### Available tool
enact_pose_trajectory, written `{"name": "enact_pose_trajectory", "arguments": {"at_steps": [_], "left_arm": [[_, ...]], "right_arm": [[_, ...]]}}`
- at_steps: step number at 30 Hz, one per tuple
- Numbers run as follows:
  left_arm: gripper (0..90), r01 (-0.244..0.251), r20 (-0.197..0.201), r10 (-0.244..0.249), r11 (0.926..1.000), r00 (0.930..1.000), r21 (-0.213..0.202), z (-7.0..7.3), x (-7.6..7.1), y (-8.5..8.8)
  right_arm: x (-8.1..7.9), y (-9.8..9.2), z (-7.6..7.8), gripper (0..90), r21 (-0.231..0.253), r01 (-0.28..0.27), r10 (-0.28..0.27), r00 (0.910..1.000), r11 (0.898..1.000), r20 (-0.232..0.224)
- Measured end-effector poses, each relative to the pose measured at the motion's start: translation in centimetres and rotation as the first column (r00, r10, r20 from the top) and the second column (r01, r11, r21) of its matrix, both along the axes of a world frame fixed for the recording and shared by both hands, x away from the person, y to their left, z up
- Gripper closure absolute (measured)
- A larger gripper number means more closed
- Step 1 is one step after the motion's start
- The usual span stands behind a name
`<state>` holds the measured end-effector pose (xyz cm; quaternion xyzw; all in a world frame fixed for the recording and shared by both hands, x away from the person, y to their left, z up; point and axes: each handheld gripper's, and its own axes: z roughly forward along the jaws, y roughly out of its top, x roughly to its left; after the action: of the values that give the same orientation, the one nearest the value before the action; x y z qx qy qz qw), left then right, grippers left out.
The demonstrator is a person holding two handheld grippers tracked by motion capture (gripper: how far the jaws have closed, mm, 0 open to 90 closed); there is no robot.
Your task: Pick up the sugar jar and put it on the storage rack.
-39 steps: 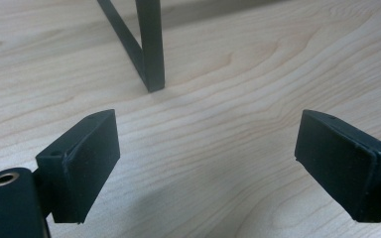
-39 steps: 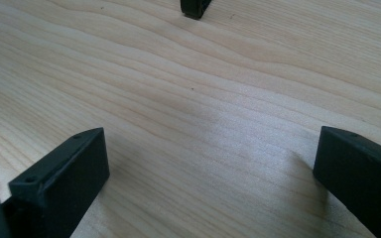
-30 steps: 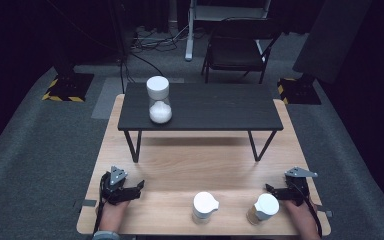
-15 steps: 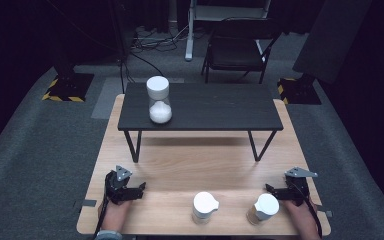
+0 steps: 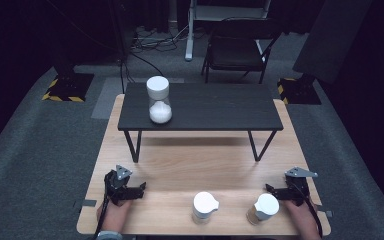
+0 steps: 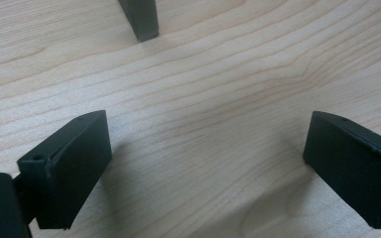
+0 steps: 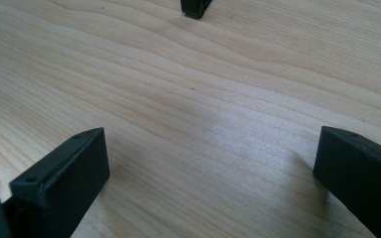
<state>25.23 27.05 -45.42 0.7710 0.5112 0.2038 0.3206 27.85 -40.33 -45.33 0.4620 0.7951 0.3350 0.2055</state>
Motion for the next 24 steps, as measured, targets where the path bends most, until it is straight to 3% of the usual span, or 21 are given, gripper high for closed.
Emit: {"name": "enact_pose_trajectory", "arguments": {"at_steps": [24], "left_arm": [[4.2, 0.002, 0.0, -0.002, 1.0, 1.0, 0.0, 0.0, -0.01, 0.0]], "right_arm": [[0.09, 0.09, 0.04, 0.4, -0.001, 0.004, -0.004, 1.0, 1.0, -0.002]]}}
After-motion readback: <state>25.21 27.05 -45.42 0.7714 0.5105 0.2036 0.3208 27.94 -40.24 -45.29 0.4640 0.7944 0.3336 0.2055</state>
